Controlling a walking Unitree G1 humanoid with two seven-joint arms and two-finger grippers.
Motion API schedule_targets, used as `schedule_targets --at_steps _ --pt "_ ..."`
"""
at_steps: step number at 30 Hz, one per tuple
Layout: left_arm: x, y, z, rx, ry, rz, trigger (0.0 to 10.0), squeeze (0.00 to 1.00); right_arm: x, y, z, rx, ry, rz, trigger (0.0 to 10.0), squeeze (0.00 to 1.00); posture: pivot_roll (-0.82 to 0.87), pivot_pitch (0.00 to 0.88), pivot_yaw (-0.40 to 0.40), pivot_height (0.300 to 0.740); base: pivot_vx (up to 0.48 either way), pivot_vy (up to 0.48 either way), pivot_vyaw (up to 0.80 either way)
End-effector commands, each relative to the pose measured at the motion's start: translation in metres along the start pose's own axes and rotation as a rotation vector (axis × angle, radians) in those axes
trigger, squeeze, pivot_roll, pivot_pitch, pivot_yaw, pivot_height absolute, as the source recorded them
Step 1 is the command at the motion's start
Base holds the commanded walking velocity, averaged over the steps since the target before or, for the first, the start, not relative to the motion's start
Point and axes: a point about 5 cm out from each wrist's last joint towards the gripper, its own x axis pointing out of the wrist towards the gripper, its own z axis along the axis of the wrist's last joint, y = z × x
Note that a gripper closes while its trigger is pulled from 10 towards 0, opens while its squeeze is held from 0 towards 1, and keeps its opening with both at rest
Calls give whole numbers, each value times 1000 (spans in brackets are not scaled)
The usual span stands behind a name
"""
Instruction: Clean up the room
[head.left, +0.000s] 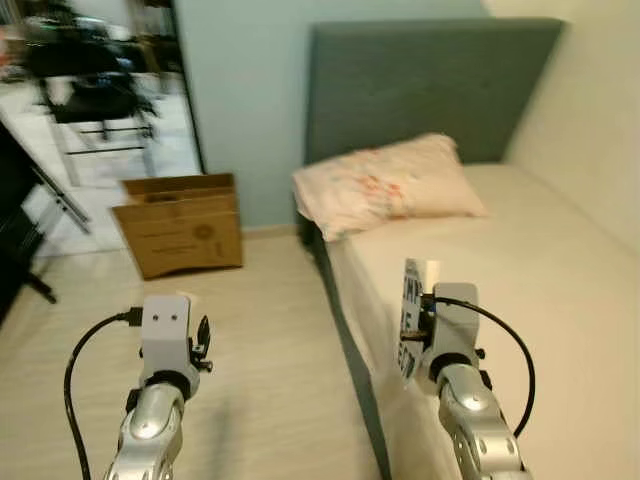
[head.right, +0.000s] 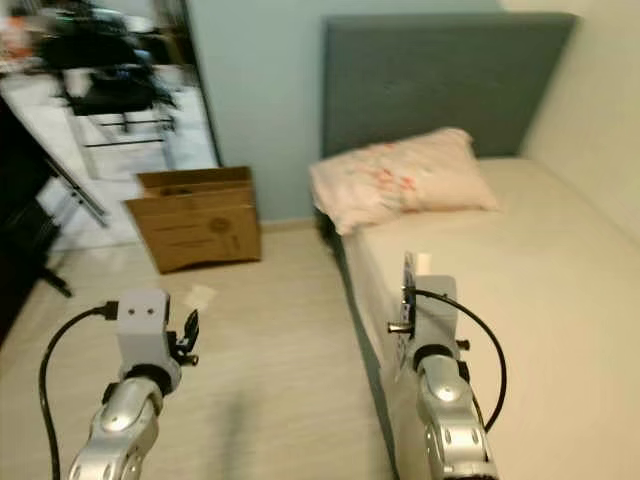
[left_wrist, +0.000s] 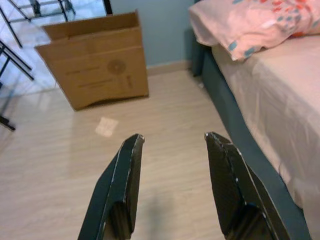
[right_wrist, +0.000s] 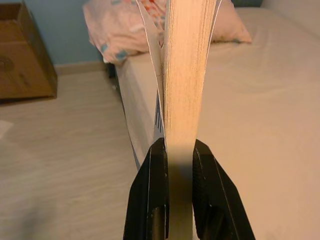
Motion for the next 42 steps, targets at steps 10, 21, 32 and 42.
schedule_targets --at_steps 10,21,32,42 --pt "-4 2 -1 -38 -10 19 10000 0 7 12 13 -21 -36 84 10000 0 -69 97 -12 740 108 0 0" --pt "-3 1 2 -36 -24 -1 10000 0 6 15 10 -17 -36 89 10000 0 -65 94 -10 740 372 0 0" --pt "-2 1 2 -32 -26 -11 10000 0 5 14 9 -20 -37 83 10000 0 -73 83 1 740 400 0 0" --pt "-2 1 2 -24 -26 -20 10000 0 5 12 6 -9 -24 69 10000 0 -69 77 2 740 393 0 0"
